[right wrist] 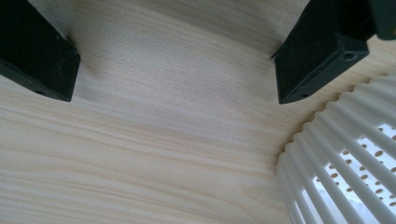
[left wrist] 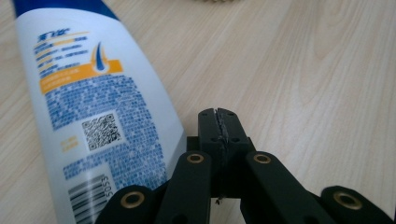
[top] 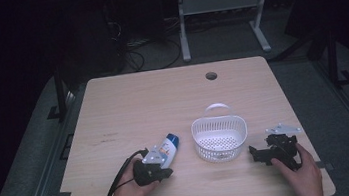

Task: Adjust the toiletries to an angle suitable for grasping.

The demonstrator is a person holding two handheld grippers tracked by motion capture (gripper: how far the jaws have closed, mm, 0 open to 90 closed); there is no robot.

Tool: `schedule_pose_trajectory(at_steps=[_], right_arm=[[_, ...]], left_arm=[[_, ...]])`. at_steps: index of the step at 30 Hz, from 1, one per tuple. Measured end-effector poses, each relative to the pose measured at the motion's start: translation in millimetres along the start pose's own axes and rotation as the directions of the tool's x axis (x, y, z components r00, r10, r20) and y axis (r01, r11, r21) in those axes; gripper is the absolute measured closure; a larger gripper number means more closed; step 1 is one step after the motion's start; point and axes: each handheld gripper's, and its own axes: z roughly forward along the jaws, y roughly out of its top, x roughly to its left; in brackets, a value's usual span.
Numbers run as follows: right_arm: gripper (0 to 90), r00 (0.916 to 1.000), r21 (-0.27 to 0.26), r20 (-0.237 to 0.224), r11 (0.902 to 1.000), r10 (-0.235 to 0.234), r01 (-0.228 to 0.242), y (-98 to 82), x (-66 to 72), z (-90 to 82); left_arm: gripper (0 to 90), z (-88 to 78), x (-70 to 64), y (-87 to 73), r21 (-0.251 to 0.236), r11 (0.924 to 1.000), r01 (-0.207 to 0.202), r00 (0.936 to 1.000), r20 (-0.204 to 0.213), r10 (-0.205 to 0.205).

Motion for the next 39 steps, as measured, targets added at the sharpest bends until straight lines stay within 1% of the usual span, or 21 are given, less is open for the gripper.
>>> schedule_pose_trajectory(at_steps=[1, 3, 12, 17, 20, 25, 27, 28, 29, 31, 34, 37, 38, 39], right_arm=[[0.0, 1.0, 0.0, 0.0, 1.0, 0.0, 0.0, 0.0, 0.0, 0.0], [0.0, 1.0, 0.0, 0.0, 1.0, 0.0, 0.0, 0.0, 0.0, 0.0], [0.0, 1.0, 0.0, 0.0, 1.0, 0.0, 0.0, 0.0, 0.0, 0.0], [0.0, 1.0, 0.0, 0.0, 1.0, 0.0, 0.0, 0.0, 0.0, 0.0], [0.0, 1.0, 0.0, 0.0, 1.0, 0.0, 0.0, 0.0, 0.0, 0.0], [0.0, 1.0, 0.0, 0.0, 1.0, 0.0, 0.0, 0.0, 0.0, 0.0], [0.0, 1.0, 0.0, 0.0, 1.0, 0.0, 0.0, 0.0, 0.0, 0.0], [0.0, 1.0, 0.0, 0.0, 1.0, 0.0, 0.0, 0.0, 0.0, 0.0], [0.0, 1.0, 0.0, 0.0, 1.0, 0.0, 0.0, 0.0, 0.0, 0.0], [0.0, 1.0, 0.0, 0.0, 1.0, 0.0, 0.0, 0.0, 0.0, 0.0], [0.0, 1.0, 0.0, 0.0, 1.0, 0.0, 0.0, 0.0, 0.0, 0.0], [0.0, 1.0, 0.0, 0.0, 1.0, 0.0, 0.0, 0.0, 0.0, 0.0], [0.0, 1.0, 0.0, 0.0, 1.0, 0.0, 0.0, 0.0, 0.0, 0.0], [0.0, 1.0, 0.0, 0.0, 1.0, 0.0, 0.0, 0.0, 0.0, 0.0]], left_arm=[[90.0, -0.8, 0.4, -1.2, -0.009, 0.9999, 0.009, 0.9999, -0.008, -0.01], [90.0, -3.3, 2.2, -2.8, -0.001, 1.0, 0.004, 0.9999, -0.015, -0.004], [90.0, -15.6, 8.9, -13.0, -0.007, 0.9996, 0.028, 0.9983, -0.051, -0.029], [90.0, -24.0, 14.5, -20.3, -0.011, 0.9988, 0.047, 0.9959, -0.076, -0.048], [90.0, -26.9, 16.5, -23.5, -0.01, 0.9987, 0.049, 0.9947, -0.09, -0.05], [90.0, -30.3, 17.5, -24.3, -0.022, 0.9982, 0.055, 0.9948, -0.085, -0.057], [88.1, -31.4, 17.2, -23.3, -0.032, 0.9985, 0.045, 0.9957, -0.079, -0.048], [86.3, -31.5, 16.5, -22.6, -0.026, 0.9991, 0.034, 0.9965, -0.075, -0.036], [84.7, -31.4, 16.2, -22.2, -0.027, 0.9991, 0.033, 0.9966, -0.075, -0.035], [82.9, -31.7, 15.7, -20.9, -0.035, 0.9988, 0.034, 0.9971, -0.067, -0.037], [78.3, -32.9, 15.8, -18.1, -0.054, 0.9976, 0.042, 0.998, -0.045, -0.045], [72.6, -35.6, 17.3, -15.2, -0.064, 0.9969, 0.046, 0.998, -0.041, -0.048], [70.7, -36.1, 17.9, -14.3, -0.069, 0.9962, 0.053, 0.9975, -0.044, -0.056], [68.4, -36.8, 19.1, -13.3, -0.069, 0.9962, 0.053, 0.9973, -0.048, -0.056]])
